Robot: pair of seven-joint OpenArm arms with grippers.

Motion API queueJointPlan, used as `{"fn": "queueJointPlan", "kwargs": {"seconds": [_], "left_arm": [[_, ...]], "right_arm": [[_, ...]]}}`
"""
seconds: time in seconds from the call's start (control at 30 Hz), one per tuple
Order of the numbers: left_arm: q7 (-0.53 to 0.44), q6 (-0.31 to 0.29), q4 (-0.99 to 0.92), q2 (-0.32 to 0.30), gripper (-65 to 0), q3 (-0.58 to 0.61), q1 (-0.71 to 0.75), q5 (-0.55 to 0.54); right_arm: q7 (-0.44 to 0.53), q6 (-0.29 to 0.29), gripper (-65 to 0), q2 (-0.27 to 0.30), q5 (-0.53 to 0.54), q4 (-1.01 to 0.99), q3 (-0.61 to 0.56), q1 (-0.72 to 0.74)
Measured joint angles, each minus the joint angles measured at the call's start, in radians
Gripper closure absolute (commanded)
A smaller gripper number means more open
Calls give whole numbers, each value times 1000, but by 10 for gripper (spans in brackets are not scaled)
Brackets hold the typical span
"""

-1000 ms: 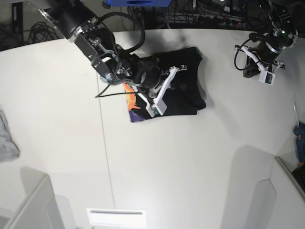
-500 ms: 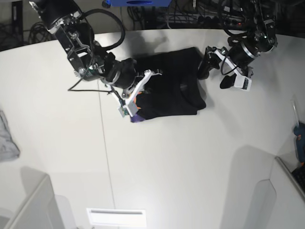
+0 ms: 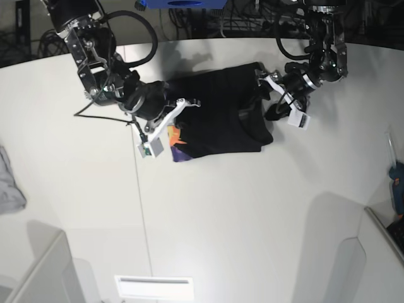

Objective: Fold the T-shirt properly
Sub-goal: 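Grasp the bundle edges with both grippers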

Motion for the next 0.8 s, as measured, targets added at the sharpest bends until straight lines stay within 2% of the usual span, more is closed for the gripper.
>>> {"fn": "queueJointPlan", "kwargs": {"seconds": [0.1, 0.27, 0.4, 0.47, 0.57, 0.63, 0.73, 0.8], "left_arm": [[-12, 24, -30, 13, -556, 6, -24, -3], [-31, 27, -104, 14, -555, 78, -85, -19], [-59, 67, -147, 13, -553, 104, -102, -45], [-61, 76, -157, 11, -527, 119, -113, -45], [-64, 85, -165, 11, -390, 140, -125, -42], [-53, 98, -167, 11, -275, 156, -128, -32], [-38, 98, -171, 14, -107, 162, -123, -26], [-35, 98, -172, 13, -23, 162, -125, -27]], "right_arm": [[1, 0, 0, 7, -1, 0, 2, 0], [0, 0, 0, 6, 0, 0, 2, 0], [0, 0, 0, 8, 0, 0, 2, 0], [33, 0, 0, 6, 0, 0, 2, -7], [97, 0, 0, 26, 0, 1, 16, -46], [138, 0, 0, 44, 0, 0, 34, -77], [175, 0, 0, 65, 0, 0, 63, -113], [188, 2, 0, 82, 1, 0, 85, -143]]}}
